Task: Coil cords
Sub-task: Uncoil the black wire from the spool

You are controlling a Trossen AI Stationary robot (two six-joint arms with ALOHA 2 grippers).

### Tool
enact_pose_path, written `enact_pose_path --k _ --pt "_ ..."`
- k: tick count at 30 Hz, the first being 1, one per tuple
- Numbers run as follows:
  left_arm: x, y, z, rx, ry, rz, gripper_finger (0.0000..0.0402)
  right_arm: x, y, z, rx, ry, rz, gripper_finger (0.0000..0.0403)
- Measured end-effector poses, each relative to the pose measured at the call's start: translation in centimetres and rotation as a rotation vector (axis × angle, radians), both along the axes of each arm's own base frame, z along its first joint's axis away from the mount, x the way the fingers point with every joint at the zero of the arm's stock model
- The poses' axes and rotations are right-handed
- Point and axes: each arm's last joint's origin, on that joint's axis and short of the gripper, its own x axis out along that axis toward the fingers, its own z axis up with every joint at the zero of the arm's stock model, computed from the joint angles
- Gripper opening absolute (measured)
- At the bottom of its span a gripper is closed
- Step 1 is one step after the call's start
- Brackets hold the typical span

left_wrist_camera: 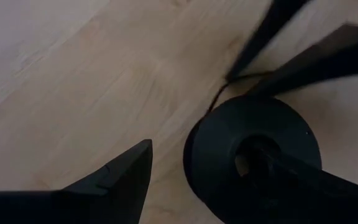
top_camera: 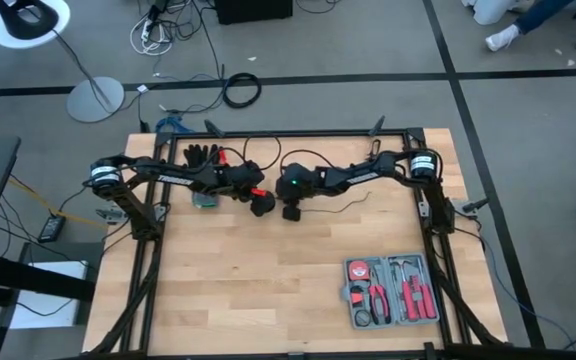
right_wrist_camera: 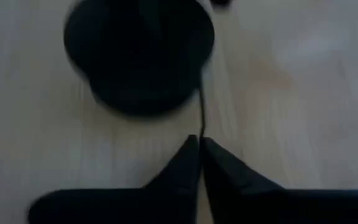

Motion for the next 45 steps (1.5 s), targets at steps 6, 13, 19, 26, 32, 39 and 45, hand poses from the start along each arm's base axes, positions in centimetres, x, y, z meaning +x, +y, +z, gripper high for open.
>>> enact_pose_path --k 6,13,19,26,32,39,45 --pt "0.0 0.0 0.0 -0.017 -0.006 0.011 0.0264 -2.1 0.5 1.4 0.024 0.195 0.002 0.0013" --pt "0.0 -0.1 0.0 -0.021 0.000 0.011 0.0264 -7.3 2.7 4.8 0.121 0.571 0.005 0.0005" --pt "-0.1 -0.1 -0.1 -0.025 0.007 0.011 0.0264 -13.1 5.1 8.5 0.221 0.985 -0.055 0.0002" --pt "-0.2 -0.1 -0.1 -0.025 0.015 0.013 0.0264 -17.4 6.6 12.4 0.240 1.117 -0.174 0.0012" --pt "-0.2 -0.1 -0.1 -0.022 0.017 0.015 0.0264 -18.6 6.7 15.3 0.185 0.885 -0.191 0.0040" --pt "-0.2 -0.1 -0.1 -0.022 0.016 0.014 0.0264 -16.7 5.9 17.0 0.111 0.389 -0.143 0.0101" --pt "-0.2 -0.1 -0.1 -0.022 0.015 0.014 0.0264 -11.9 4.5 13.9 -0.030 0.033 -0.033 0.0161"
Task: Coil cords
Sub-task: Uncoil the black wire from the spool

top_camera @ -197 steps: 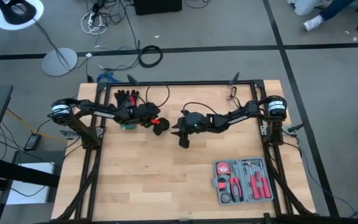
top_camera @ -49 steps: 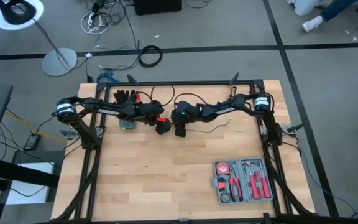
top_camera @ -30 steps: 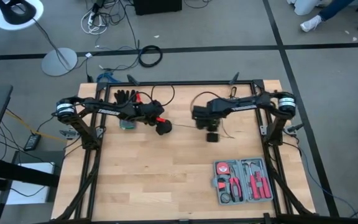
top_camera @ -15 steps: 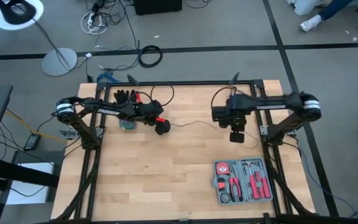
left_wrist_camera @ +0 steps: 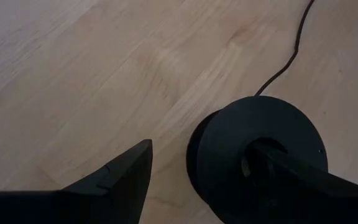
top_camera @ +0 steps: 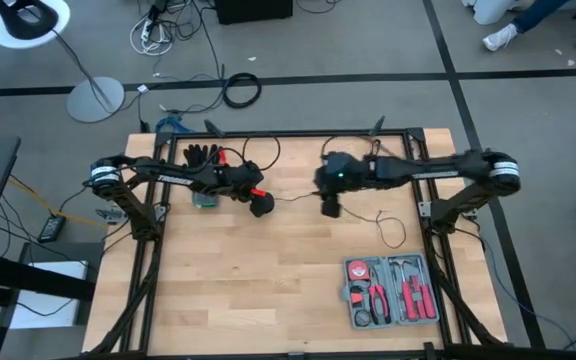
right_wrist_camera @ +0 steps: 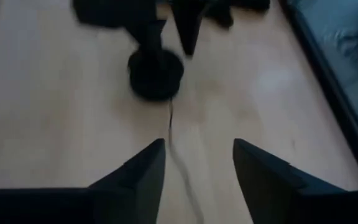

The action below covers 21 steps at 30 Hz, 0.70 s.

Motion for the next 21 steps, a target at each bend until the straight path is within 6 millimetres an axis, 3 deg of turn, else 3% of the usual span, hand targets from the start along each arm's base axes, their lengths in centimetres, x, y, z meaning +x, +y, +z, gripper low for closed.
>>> enact_pose_path --k 6,13,16,21 --pt "0.0 0.0 0.0 -0.001 0.000 0.000 0.0264 5.0 -1.5 -5.3 -0.094 -0.143 0.042 0.0207" --pt "0.0 0.0 0.0 -0.001 -0.003 0.000 0.0264 9.0 -2.6 -11.5 -0.107 -0.095 0.059 0.0213" --pt "0.0 0.0 0.0 -0.002 -0.004 -0.001 0.0264 9.9 -2.5 -12.6 -0.102 -0.073 0.065 0.0202" --pt "0.1 0.0 0.1 0.003 -0.018 -0.001 0.0264 10.1 -2.5 -12.8 -0.044 -0.071 0.116 0.0160"
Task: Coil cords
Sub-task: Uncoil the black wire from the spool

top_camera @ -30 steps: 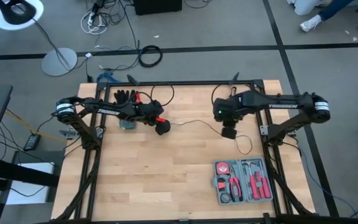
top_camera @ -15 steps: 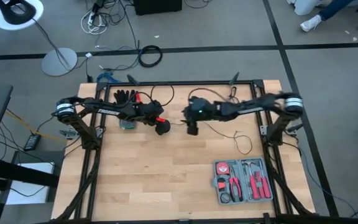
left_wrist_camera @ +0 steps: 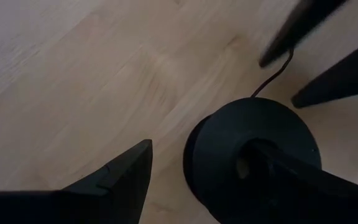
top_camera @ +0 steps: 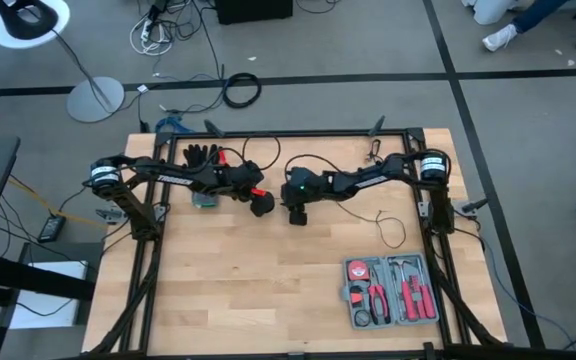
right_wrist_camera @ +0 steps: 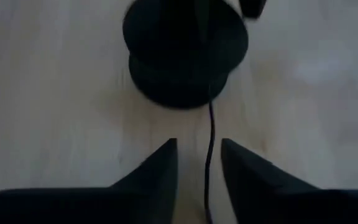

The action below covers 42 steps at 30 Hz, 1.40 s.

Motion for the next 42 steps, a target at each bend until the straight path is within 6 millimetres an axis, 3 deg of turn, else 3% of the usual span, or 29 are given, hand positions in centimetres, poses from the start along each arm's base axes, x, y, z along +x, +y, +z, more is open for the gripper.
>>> enact_pose_path --k 9,16,21,31,36,42 --pt "0.2 0.1 0.2 0.009 -0.029 0.001 0.0264 -1.6 -0.4 -0.4 0.117 0.179 -0.014 0.0014" --pt "0.3 0.0 0.2 0.002 -0.038 -0.003 0.0264 -6.1 0.7 2.1 0.199 0.512 -0.069 0.0004" --pt "0.1 0.0 0.1 0.005 -0.015 0.003 0.0264 -10.7 2.2 5.8 0.263 0.762 -0.123 0.0002" --pt "0.0 0.0 0.0 0.003 -0.005 0.003 0.0264 -17.7 4.2 10.7 0.318 1.164 -0.396 0.0003" --pt "-0.1 0.0 -0.1 -0.002 0.007 0.003 0.0264 -17.8 4.3 12.0 0.274 0.953 -0.446 0.0025" --pt "0.0 0.0 -0.1 -0.001 0.005 0.002 0.0264 -15.0 4.0 13.9 0.253 0.469 -0.327 0.0082"
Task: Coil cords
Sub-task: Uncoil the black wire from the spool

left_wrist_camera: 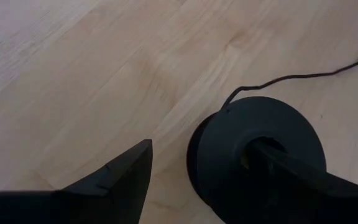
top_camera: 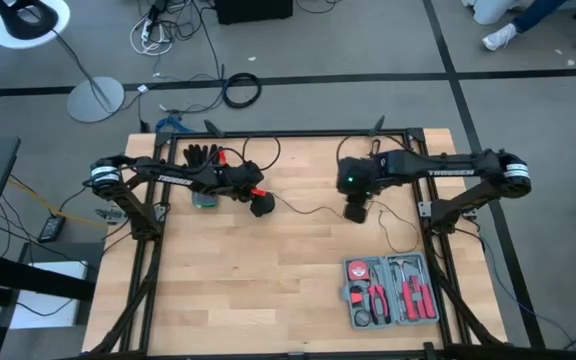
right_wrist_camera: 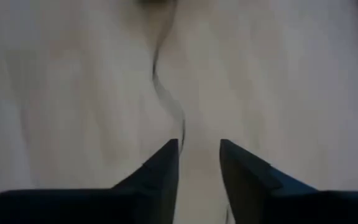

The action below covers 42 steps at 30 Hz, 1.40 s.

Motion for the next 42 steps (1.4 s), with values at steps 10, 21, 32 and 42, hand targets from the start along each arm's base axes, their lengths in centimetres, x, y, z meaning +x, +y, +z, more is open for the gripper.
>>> enact_pose_path --k 10,21,32,42 --pt "0.0 0.0 0.0 0.001 -0.002 -0.003 0.0264 8.4 -2.1 -5.3 -0.234 -0.467 0.172 0.0173" --pt "0.1 0.0 0.1 0.004 -0.010 -0.004 0.0264 14.1 -3.5 -14.8 -0.255 -0.454 0.199 0.0191" --pt "0.1 0.0 0.1 0.004 -0.010 -0.004 0.0264 12.2 -3.0 -13.6 -0.142 -0.269 0.220 0.0018" --pt "0.1 0.0 0.1 -0.002 -0.005 -0.003 0.0264 4.8 -1.0 -8.9 0.019 0.211 0.238 0.0005"
